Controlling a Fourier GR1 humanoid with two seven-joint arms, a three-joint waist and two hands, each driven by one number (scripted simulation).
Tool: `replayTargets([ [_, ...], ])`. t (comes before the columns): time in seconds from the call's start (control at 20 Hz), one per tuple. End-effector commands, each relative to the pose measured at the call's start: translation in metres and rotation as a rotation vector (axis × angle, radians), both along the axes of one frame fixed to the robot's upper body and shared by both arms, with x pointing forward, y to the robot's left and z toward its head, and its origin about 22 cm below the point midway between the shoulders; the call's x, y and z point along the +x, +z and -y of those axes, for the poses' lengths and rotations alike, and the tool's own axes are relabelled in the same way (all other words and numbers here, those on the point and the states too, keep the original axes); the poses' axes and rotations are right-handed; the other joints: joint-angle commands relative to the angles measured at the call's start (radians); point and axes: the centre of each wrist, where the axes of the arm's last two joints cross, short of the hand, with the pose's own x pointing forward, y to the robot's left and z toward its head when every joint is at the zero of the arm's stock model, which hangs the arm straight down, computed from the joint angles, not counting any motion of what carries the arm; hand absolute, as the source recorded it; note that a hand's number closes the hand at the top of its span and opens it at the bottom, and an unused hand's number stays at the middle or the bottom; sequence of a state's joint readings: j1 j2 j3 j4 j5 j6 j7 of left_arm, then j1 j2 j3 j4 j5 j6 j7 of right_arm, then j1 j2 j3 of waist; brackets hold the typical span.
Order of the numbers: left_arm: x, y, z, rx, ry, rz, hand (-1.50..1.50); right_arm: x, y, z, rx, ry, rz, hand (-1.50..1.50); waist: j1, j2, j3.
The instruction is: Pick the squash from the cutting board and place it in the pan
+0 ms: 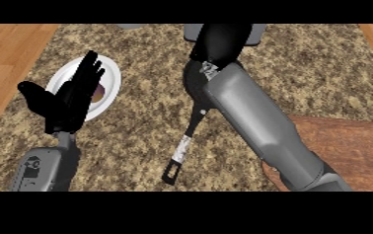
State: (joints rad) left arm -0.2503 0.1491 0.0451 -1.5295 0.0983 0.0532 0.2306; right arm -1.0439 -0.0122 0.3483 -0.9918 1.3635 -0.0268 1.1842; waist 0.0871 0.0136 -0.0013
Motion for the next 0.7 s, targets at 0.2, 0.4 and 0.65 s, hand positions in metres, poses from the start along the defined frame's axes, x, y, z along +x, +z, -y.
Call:
replayTargets([
  [0.2,-0.003,0.0,-0.003,0.009,0.03,0.003,0.0,0.011,-0.068,0.025,0.175,-0.058,0.056,1.5,-0.038,0.003,0.002],
  [0.4,-0.01,0.001,-0.004,-0.01,0.029,0.008,0.0,0.016,-0.09,0.035,0.2,-0.021,0.02,1.5,-0.039,-0.001,0.002],
  [0.65,-0.011,0.005,-0.018,0.009,0.031,0.02,0.0,0.016,-0.137,0.057,0.196,-0.058,-0.038,1.5,-0.031,0.003,0.002],
])
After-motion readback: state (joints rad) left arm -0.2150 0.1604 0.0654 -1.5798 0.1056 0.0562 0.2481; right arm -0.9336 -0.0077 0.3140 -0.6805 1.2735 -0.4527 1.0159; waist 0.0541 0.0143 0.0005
